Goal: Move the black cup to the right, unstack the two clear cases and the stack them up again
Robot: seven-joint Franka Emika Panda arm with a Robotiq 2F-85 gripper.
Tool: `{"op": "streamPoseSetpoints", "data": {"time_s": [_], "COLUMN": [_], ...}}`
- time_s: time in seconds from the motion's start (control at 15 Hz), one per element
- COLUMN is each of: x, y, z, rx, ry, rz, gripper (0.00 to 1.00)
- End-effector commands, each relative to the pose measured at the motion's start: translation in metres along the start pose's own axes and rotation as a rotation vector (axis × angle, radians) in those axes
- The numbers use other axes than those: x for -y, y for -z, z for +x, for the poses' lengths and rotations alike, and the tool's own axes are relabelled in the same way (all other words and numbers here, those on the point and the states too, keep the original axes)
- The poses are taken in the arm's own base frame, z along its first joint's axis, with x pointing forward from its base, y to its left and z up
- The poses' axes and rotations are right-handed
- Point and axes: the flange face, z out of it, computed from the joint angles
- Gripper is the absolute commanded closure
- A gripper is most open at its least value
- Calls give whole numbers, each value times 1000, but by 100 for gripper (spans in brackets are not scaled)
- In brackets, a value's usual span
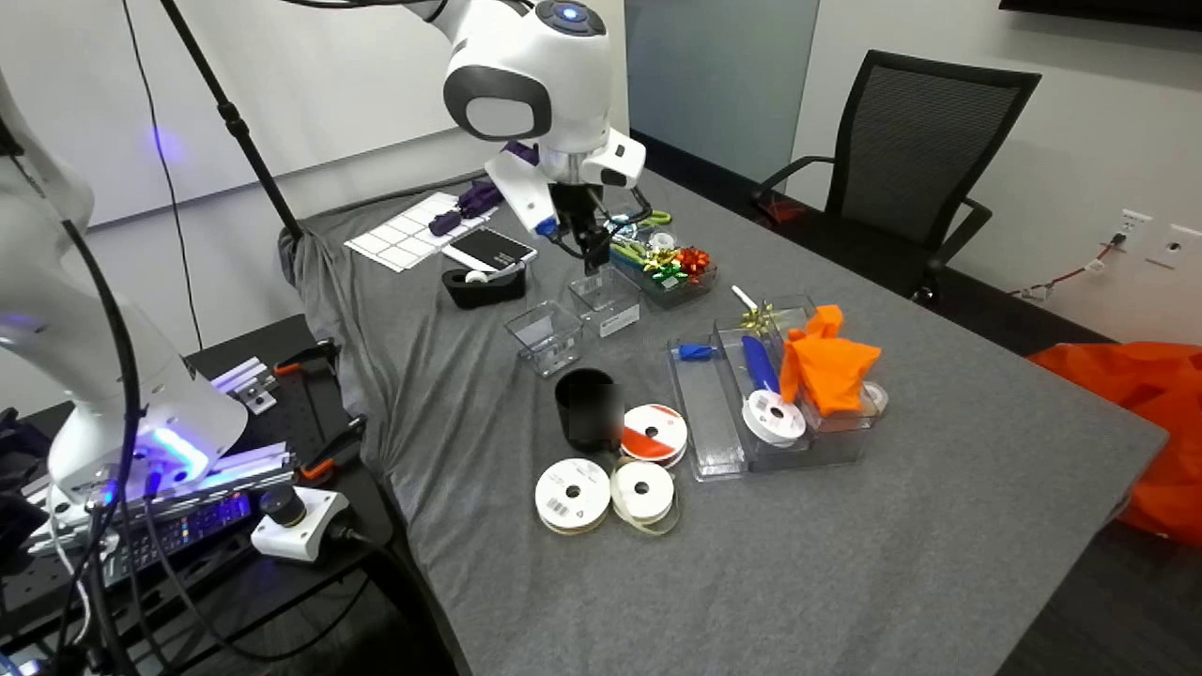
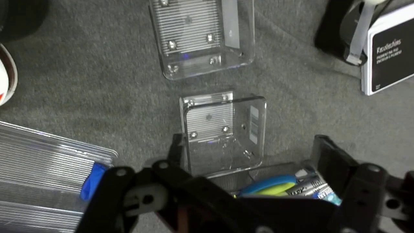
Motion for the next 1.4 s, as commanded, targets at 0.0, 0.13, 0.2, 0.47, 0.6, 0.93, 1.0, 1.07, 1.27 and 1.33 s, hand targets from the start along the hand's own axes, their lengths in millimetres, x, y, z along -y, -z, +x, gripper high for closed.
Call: {"op": "streamPoseSetpoints", "data": {"time_s": [0.0,0.13,0.2,0.47,0.6,0.93,1.0,1.07,1.27,1.33], "x": [6,6,6,1,-5,-21,-23,-24,-28,-28], "y": [-8,-18,-22,-43,-51,-73,-78,-83,-94,-97], "z": [30,43,49,66,69,74,74,74,74,75], "rx": [-10,-14,-15,-1,4,26,32,36,47,50], "ry": [-95,-149,-171,-231,-234,-203,-196,-188,-170,-165], "rz": [12,-1,-5,-21,-35,-81,-91,-99,-117,-122], "gripper": [0,0,0,0,0,0,0,0,3,10]}}
